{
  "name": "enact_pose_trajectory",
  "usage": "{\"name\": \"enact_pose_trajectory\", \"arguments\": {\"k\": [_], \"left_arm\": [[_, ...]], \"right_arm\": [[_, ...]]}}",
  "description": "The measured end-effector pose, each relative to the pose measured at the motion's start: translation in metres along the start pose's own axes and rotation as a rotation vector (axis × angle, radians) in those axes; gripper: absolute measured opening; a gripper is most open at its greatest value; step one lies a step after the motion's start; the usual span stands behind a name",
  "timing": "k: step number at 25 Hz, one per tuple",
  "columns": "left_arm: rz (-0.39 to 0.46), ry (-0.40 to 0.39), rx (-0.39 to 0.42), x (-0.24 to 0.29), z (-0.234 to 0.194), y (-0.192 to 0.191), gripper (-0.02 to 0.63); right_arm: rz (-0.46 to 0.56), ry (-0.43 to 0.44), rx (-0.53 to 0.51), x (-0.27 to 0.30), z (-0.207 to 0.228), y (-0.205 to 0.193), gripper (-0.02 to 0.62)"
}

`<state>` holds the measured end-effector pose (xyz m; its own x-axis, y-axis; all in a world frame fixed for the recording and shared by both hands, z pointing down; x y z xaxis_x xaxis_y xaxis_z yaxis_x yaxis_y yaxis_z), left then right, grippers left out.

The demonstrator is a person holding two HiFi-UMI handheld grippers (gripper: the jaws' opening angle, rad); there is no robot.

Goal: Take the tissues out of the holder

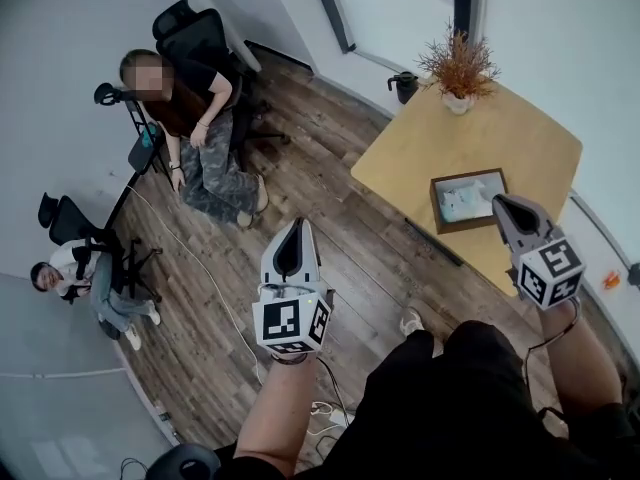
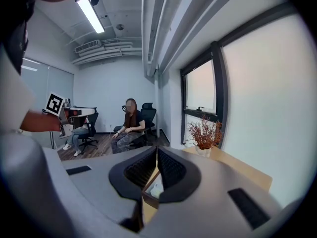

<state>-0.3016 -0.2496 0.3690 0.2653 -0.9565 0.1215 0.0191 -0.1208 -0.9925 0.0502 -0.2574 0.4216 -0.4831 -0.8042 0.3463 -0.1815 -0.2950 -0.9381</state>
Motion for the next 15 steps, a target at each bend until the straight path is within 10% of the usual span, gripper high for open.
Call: {"name": "enact_pose_trajectory", "arguments": {"k": [15], "left_arm": [[-0.154, 0.003, -0.017, 0.062, 0.010, -0.075, 0.008]], "right_arm": [[-0.042, 0.025, 0.002, 0.059, 0.017, -0.056, 0.011]]}}
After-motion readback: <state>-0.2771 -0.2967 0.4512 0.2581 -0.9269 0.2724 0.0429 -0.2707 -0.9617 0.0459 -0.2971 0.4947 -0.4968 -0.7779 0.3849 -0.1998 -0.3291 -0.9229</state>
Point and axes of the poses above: the fingertips, and each gripper's own axes: x forward along the fingers, z to its right, y out of its top, the point moved 4 cm from there along -x, backward along the fingers, and after that the axes turned 3 degrees about -x, right-handed, at the moved point
